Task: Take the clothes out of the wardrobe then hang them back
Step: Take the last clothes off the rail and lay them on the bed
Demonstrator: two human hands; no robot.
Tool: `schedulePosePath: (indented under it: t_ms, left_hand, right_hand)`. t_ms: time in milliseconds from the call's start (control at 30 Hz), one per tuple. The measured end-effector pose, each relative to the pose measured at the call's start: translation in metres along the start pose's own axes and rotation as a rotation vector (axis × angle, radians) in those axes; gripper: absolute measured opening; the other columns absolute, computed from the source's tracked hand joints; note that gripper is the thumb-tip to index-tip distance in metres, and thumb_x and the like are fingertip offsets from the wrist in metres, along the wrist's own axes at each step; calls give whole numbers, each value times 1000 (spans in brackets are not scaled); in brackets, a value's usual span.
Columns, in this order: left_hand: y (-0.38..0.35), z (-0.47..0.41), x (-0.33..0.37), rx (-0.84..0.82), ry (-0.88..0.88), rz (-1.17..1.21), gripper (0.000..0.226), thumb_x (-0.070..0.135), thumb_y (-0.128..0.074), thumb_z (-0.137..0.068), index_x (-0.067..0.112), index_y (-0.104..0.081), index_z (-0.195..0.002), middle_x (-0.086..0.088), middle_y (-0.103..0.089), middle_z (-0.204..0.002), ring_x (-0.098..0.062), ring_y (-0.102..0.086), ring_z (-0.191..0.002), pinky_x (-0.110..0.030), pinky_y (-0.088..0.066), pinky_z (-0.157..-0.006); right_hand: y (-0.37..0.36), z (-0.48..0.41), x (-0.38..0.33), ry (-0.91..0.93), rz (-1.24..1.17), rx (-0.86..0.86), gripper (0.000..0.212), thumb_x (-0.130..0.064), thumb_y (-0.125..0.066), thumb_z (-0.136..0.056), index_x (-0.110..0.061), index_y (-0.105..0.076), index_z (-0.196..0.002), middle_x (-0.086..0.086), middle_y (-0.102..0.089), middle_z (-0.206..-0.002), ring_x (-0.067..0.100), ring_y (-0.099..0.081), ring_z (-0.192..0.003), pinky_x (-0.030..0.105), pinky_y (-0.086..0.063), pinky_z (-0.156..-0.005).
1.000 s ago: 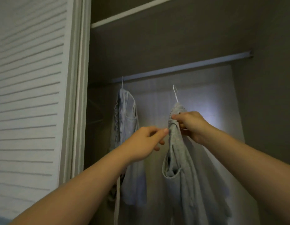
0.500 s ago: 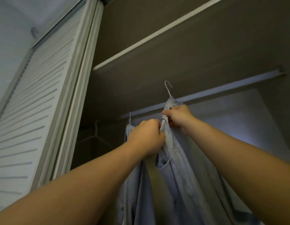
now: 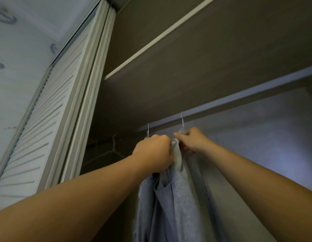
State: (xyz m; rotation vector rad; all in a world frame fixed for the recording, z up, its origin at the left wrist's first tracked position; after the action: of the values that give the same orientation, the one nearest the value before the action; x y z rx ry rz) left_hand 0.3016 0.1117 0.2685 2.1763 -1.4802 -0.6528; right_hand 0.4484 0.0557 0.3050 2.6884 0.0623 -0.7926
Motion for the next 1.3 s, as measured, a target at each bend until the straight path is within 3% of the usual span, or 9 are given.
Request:
schedulePosePath:
  t_ms: [33,100,200,367,500,567,700,1033,1300]
  left_hand:
    - [0,1,-1,0,-6,-34,24,36,-42,-99,21,-60,-103,-2,-60,-89,-23,-60,-81,-43,-56,-76]
    - [1,3,-5,-3,-22,-105,22,34,-43,-100,20,-60,-103,-3,-61,-89,-22,-59,-79,-41,-55,-75]
    - [-2,4,-12,-26,-37,-203,18,30,-47,-100,19,-59,-110,-4,-61,-96,-21,-60,-81,-38,-54,-74]
    - [-2,5,-30,-86,-32,-352,20,27,-51,-100,21,-53,-119,0,-53,-93,-18,-57,-81,-32,-44,-66]
    - [1,4,-56,-161,51,-406,14,26,-52,-99,19,-57,-110,0,-60,-94,-17,-58,-82,-34,-50,-73]
    - [1,4,-69,-157,73,-439,14,26,-52,-99,20,-59,-109,0,-61,-93,-18,-58,-82,-35,-48,-73]
    - [-9,4,-92,-184,125,-486,15,25,-56,-97,21,-59,-111,1,-59,-88,-17,-58,-82,-34,-49,-76]
    - [-39,5,-117,-266,201,-503,30,21,-62,-94,18,-52,-122,3,-44,-77,-17,-51,-80,-35,-43,-76]
    - [-16,25,-107,-202,73,-688,50,36,-63,-92,22,-47,-137,-6,-51,-136,-29,-42,-130,-48,-31,-108]
  right_hand:
    - [4,-1,-1,53,100,46,38,-44,-65,-89,-15,-55,-66,8,-58,-68,26,-57,-67,34,-47,-67]
    - [9,-1,4,82,246,139,45,-55,-64,-85,-14,-59,-102,14,-58,-112,33,-56,-107,39,-46,-92]
    - [-9,-6,18,-10,149,73,78,-58,-57,-88,-12,-33,-147,16,-30,-151,36,-35,-137,43,-32,-112]
    - [-63,-23,7,4,-96,-76,62,-47,-48,-86,-9,-51,-134,14,-53,-139,29,-52,-124,36,-41,-100]
    - [-98,-35,-6,0,-83,-90,56,-47,-44,-86,-11,-52,-129,15,-53,-136,32,-52,-119,38,-44,-96]
    - [-115,-42,-13,14,-37,-96,60,-47,-43,-90,-11,-45,-138,13,-46,-140,32,-49,-122,38,-42,-96]
    - [-143,-55,-19,-8,-13,-115,82,-60,-41,-68,-13,-48,-134,9,-52,-132,29,-53,-115,52,-43,-99]
    - [-194,-93,0,-60,-31,-219,82,-69,-38,-66,-20,-43,-131,8,-48,-129,31,-51,-114,54,-40,-100]
    - [-171,-33,-18,9,-70,-262,72,-53,-48,-94,-21,-22,-153,10,-29,-156,31,-36,-138,45,-35,-110]
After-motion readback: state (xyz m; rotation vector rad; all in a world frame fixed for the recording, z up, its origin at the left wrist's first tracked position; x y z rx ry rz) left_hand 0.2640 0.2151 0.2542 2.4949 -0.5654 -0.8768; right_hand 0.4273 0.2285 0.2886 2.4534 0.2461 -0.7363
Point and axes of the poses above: each hand's wrist, its own z-axis away from the middle knuckle, its own y-axis out of the back of the hand, x = y × z, the point moved 8 cm from there along -z, towards the middle knuckle
